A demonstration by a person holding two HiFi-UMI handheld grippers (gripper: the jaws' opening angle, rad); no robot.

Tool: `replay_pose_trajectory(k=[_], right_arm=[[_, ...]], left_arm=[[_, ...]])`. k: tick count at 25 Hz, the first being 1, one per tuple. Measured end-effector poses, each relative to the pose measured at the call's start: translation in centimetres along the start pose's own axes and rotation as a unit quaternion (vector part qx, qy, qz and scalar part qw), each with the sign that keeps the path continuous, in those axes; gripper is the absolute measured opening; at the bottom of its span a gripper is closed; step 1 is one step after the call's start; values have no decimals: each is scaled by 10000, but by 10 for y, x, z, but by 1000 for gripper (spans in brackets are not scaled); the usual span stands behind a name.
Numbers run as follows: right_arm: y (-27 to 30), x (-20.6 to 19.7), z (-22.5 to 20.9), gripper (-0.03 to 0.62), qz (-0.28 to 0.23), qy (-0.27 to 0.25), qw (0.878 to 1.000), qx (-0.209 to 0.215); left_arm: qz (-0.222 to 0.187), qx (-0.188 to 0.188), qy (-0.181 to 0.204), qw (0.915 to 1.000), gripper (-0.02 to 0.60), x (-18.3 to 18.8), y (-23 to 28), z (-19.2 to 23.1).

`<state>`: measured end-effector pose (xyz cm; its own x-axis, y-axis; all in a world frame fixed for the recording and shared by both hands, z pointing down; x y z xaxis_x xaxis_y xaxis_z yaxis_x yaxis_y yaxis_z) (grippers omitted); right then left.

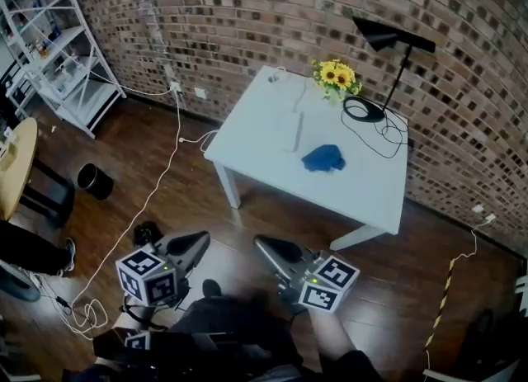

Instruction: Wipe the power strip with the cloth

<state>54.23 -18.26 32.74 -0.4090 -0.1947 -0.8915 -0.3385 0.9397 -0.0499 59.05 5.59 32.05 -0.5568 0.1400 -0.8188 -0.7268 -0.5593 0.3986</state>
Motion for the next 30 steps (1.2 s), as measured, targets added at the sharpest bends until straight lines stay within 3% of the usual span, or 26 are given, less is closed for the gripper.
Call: replay_pose_trajectory(k=[6, 11, 20, 30], right_arm=[[68, 13, -13, -15, 200, -247, 9993, -174], [140, 23, -24, -15, 118, -135, 9962, -852], [274, 46, -22, -15, 191, -447, 9919, -1174], [316, 54, -36, -14, 507, -719, 9882, -1256]], left_arm=[[-199, -242, 5, 9995, 15, 29, -1, 66], [-66, -863, 75, 9962, 15, 69, 6, 142], [-117, -1648, 140, 9862, 15, 145, 18, 244], [-210, -2112, -380, 9765, 15, 154, 30, 297]])
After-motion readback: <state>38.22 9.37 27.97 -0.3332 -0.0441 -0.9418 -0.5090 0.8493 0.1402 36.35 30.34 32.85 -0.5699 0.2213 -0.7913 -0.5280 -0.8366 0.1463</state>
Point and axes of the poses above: the fingertips, and each gripper's own axes: y forward along the fingers, z to its left, x out of its top, the point moved 9 cm from there along -y, backward along the fingers, and after that the axes turned 3 degrees about -y, right-handed, at the moved point
